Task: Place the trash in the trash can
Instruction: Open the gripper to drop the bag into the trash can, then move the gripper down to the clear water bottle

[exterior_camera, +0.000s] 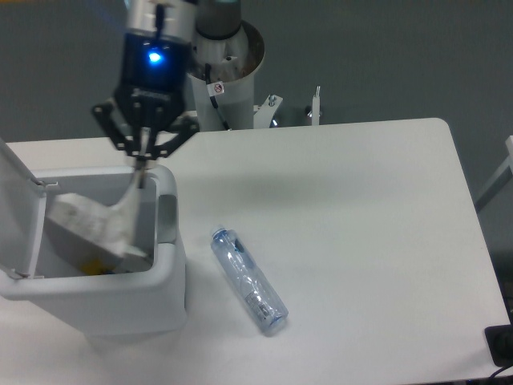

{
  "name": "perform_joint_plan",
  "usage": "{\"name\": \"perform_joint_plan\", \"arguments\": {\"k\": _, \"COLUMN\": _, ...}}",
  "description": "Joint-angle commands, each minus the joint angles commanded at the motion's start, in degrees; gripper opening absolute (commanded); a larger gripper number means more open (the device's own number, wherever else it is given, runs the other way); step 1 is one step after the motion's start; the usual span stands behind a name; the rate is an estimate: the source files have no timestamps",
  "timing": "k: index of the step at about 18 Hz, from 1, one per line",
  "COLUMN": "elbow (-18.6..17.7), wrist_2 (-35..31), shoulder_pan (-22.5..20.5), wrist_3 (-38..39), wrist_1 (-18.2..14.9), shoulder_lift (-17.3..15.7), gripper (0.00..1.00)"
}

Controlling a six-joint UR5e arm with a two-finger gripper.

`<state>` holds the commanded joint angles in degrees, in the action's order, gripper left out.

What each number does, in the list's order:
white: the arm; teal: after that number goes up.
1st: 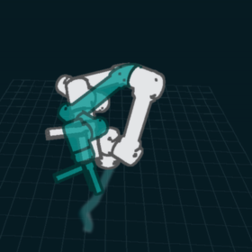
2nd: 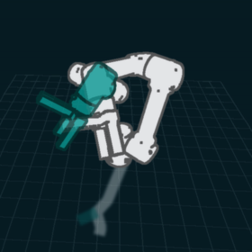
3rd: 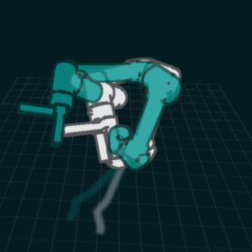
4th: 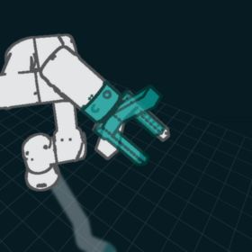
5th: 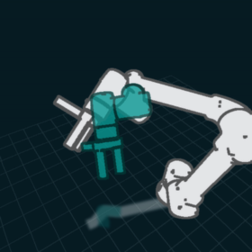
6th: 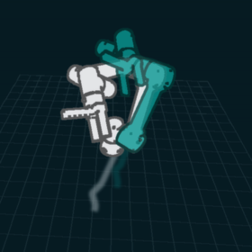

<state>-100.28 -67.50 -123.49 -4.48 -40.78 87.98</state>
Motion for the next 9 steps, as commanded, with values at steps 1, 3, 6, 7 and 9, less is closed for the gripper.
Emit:
{"name": "perform_joint_plan", "arguments": {"k": 1, "elbow": 0.0, "wrist_2": 0.0, "shoulder_pan": 0.1, "wrist_3": -0.2, "wrist_1": 0.0, "shoulder_lift": 0.0, "gripper": 0.06}}
{"name": "perform_joint_plan", "arguments": {"k": 3, "elbow": 0.4, "wrist_2": -0.3, "shoulder_pan": 0.0, "wrist_3": -1.9, "wrist_1": 0.5, "shoulder_lift": 0.0, "gripper": 0.82}}
{"name": "perform_joint_plan", "arguments": {"k": 6, "elbow": 1.0, "wrist_2": -0.3, "shoulder_pan": -0.5, "wrist_3": -1.9, "wrist_1": 0.4, "shoulder_lift": -0.4, "gripper": 1.0}}
{"name": "perform_joint_plan", "arguments": {"k": 7, "elbow": 1.1, "wrist_2": -0.3, "shoulder_pan": -0.9, "wrist_3": -1.8, "wrist_1": 0.4, "shoulder_lift": -0.6, "gripper": 1.0}}
{"name": "perform_joint_plan", "arguments": {"k": 9, "elbow": 1.4, "wrist_2": 0.0, "shoulder_pan": -4.4, "wrist_3": 0.2, "wrist_1": 0.2, "shoulder_lift": -1.0, "gripper": 1.0}}
